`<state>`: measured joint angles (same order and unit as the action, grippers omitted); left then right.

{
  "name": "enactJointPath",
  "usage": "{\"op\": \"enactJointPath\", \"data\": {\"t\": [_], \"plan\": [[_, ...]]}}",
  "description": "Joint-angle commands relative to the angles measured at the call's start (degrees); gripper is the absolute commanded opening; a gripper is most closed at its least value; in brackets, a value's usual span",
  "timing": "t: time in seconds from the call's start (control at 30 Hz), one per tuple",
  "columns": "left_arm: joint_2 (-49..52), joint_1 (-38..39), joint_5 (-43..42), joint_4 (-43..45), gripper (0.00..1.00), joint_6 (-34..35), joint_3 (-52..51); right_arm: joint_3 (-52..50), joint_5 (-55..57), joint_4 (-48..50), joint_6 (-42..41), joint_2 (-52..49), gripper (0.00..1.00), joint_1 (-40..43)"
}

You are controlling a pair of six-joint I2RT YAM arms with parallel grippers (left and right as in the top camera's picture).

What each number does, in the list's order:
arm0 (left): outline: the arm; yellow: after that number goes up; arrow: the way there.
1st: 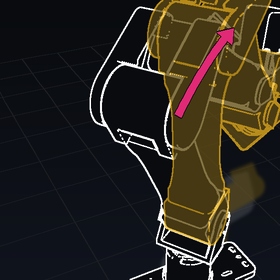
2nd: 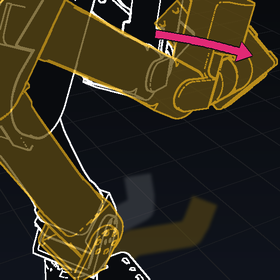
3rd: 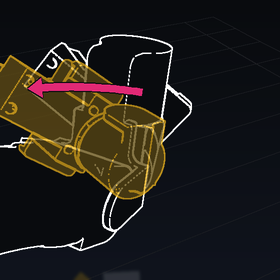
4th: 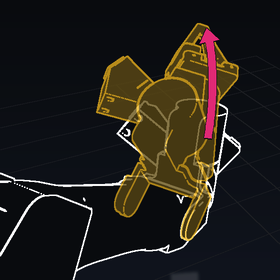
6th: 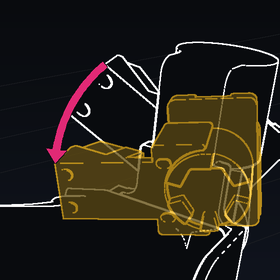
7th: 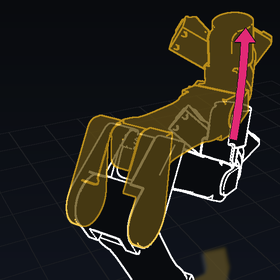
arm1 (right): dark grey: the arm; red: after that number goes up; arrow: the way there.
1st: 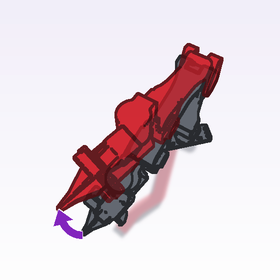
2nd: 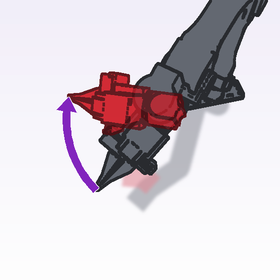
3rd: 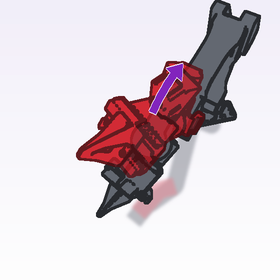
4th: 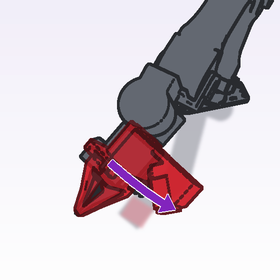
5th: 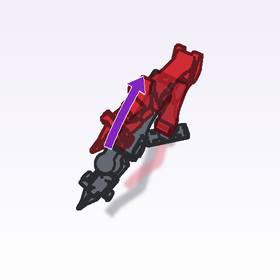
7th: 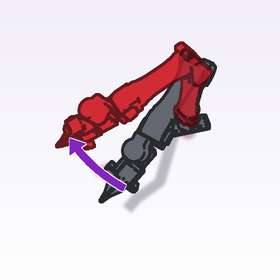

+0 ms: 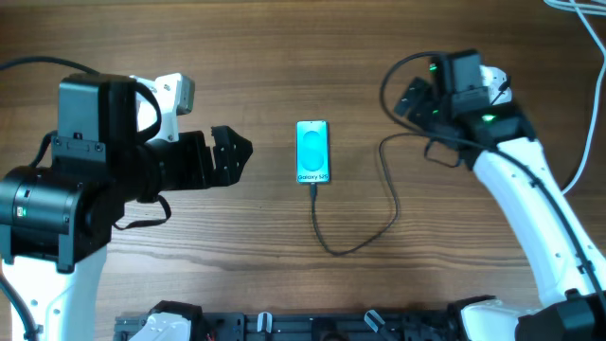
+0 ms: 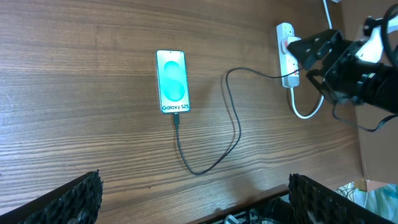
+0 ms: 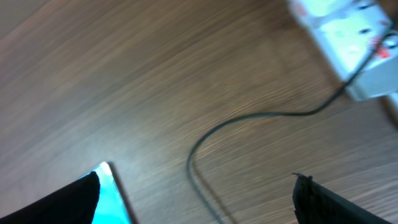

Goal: Plug charger to phone and switch on socket
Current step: 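Move the right gripper over the white power strip's switches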

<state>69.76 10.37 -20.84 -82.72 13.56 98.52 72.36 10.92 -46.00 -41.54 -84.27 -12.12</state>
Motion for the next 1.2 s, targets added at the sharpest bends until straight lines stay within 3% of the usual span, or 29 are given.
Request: {"op": "enactJointPath", "data": {"t": [0.0,0.37,0.43,0.57,0.67,1.03,1.17], "plan": [[0.1,-0.2,0.1,0.1,1.0,-1.2,0.1,-0.4,1.9,-0.2,1.3,-0.7,1.0,7.9],[0.1,-0.2,0.1,0.1,1.0,-1.2,0.1,-0.3,-1.3,4.2,8.2,-4.2,1.0,26.0],[0.1,-0.2,0.1,0.1,1.0,-1.2,0.1,3.1,-12.6,2.4,13.7,-8.5,1.0,30.4],[0.1,-0.2,0.1,0.1,1.0,-1.2,0.1,15.1,-11.8,-6.8,14.8,-16.5,1.0,35.1],[0.1,-0.2,0.1,0.1,1.0,-1.2,0.1,20.7,-10.4,-8.3,15.7,-21.1,1.0,37.4],[0.1,-0.2,0.1,0.1,1.0,-1.2,0.1,20.7,-2.8,-1.4,16.3,-32.9,1.0,39.1],[0.1,-0.2,0.1,0.1,1.0,-1.2,0.1,20.7,-4.1,0.4,20.8,-35.9,1.0,39.1]]}}
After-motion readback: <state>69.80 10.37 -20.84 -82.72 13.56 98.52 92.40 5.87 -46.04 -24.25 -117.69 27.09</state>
